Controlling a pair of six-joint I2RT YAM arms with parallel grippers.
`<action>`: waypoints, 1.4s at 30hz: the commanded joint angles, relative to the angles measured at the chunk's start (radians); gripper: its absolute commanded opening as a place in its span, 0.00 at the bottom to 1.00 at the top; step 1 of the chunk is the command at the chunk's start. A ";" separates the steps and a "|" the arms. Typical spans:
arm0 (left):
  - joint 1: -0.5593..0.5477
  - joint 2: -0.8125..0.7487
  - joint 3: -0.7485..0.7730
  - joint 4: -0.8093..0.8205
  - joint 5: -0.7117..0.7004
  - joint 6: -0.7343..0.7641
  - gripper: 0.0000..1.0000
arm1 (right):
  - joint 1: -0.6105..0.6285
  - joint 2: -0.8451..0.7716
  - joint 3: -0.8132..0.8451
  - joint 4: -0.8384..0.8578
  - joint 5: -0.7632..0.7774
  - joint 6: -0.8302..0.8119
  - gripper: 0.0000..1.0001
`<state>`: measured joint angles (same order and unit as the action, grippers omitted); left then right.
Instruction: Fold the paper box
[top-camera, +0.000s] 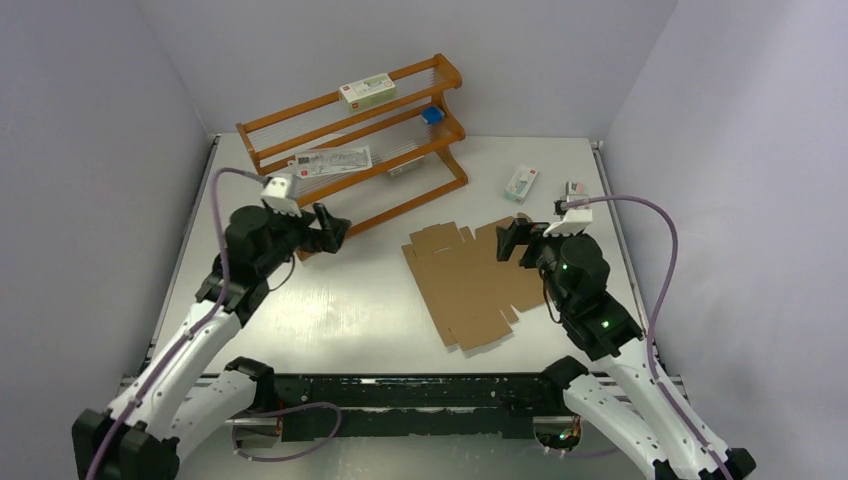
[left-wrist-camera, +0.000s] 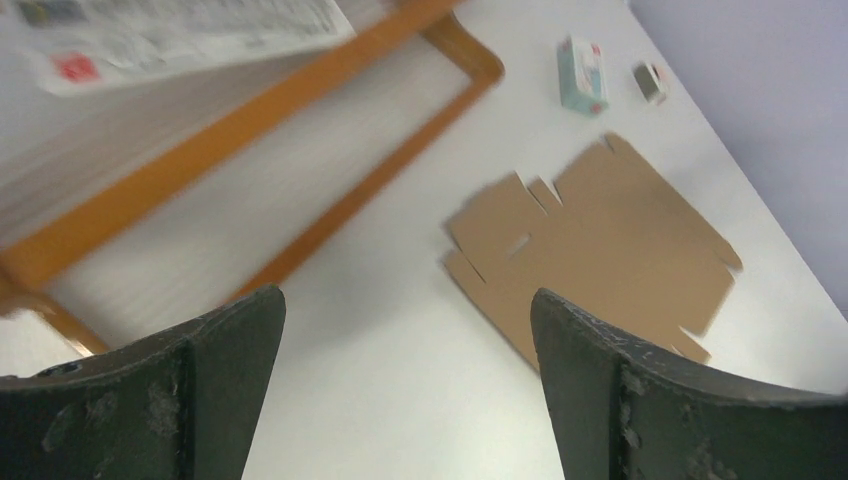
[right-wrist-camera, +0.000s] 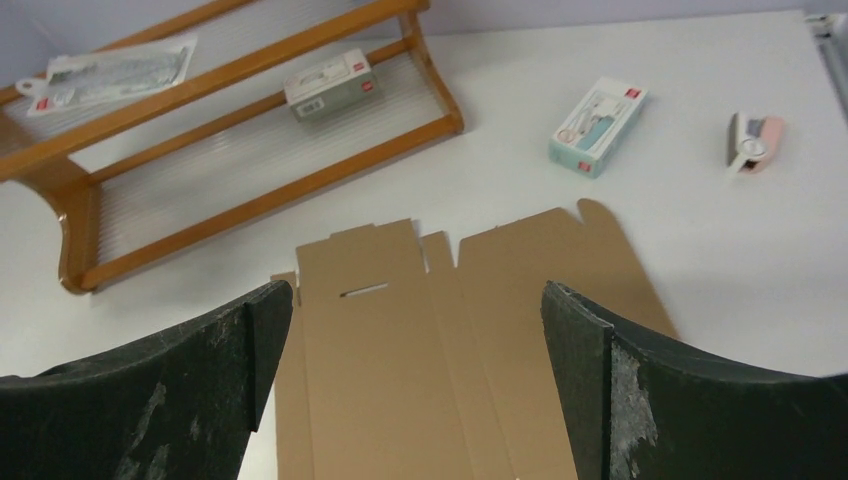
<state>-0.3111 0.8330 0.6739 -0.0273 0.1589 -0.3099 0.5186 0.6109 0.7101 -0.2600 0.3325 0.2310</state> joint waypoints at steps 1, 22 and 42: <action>-0.158 0.087 0.037 -0.042 -0.075 -0.052 0.97 | 0.007 0.033 -0.024 0.048 -0.079 0.028 1.00; -0.266 0.671 0.011 0.298 -0.261 -0.230 0.97 | 0.009 0.144 -0.085 0.146 -0.150 0.034 1.00; -0.024 1.022 0.227 0.358 -0.314 -0.189 0.97 | 0.008 0.211 -0.071 0.177 -0.166 0.036 1.00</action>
<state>-0.4049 1.8042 0.8654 0.3088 -0.1303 -0.5167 0.5194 0.8139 0.6205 -0.1101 0.1776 0.2592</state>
